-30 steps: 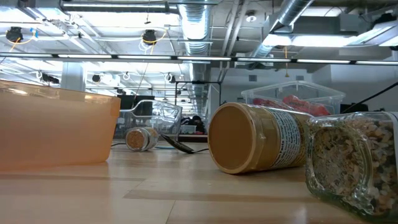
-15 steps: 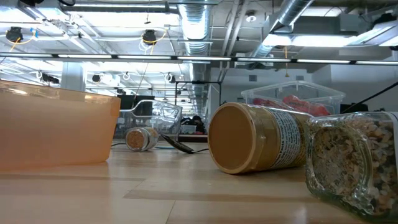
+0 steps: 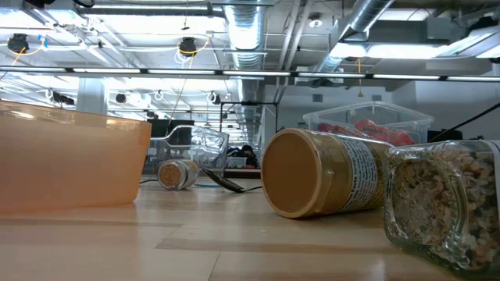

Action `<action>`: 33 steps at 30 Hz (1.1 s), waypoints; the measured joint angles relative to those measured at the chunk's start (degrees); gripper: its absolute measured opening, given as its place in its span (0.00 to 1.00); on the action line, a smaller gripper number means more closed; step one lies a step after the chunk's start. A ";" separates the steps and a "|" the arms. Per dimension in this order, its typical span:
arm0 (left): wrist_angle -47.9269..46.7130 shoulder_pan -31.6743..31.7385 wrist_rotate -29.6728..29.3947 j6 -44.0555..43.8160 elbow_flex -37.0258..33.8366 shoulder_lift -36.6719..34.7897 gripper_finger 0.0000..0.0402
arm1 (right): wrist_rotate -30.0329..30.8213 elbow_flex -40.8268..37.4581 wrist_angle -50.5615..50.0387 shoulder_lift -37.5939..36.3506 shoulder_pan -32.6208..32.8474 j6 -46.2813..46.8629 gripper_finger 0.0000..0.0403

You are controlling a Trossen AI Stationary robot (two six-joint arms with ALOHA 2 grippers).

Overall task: Pick & Place Food Item
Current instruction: Put the blue noodle pack into the right transparent bin

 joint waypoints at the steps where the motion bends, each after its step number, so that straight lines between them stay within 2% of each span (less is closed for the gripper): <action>1: -0.04 -0.02 0.01 0.00 0.00 0.00 0.31 | -0.39 0.00 0.10 0.00 0.00 0.00 0.48; 5: -0.04 -0.02 0.02 0.00 0.00 0.00 0.31 | -0.59 0.00 0.12 0.00 -0.11 0.02 0.38; 14: -0.04 -0.02 0.02 0.00 0.00 0.00 0.31 | -3.57 0.02 0.10 -0.02 -0.49 0.03 0.03; 21: -0.06 -0.02 0.01 -0.12 0.00 0.00 0.31 | -5.32 0.08 -1.97 -0.13 -1.36 -1.40 0.01; 26: -0.62 -0.02 -0.01 -0.34 0.00 0.00 0.31 | -5.29 2.66 -9.66 -0.20 -1.62 -1.42 0.00; 33: -1.10 -0.02 -0.01 -2.42 0.00 0.00 0.31 | 0.96 8.85 -21.68 -0.26 -0.80 0.69 0.00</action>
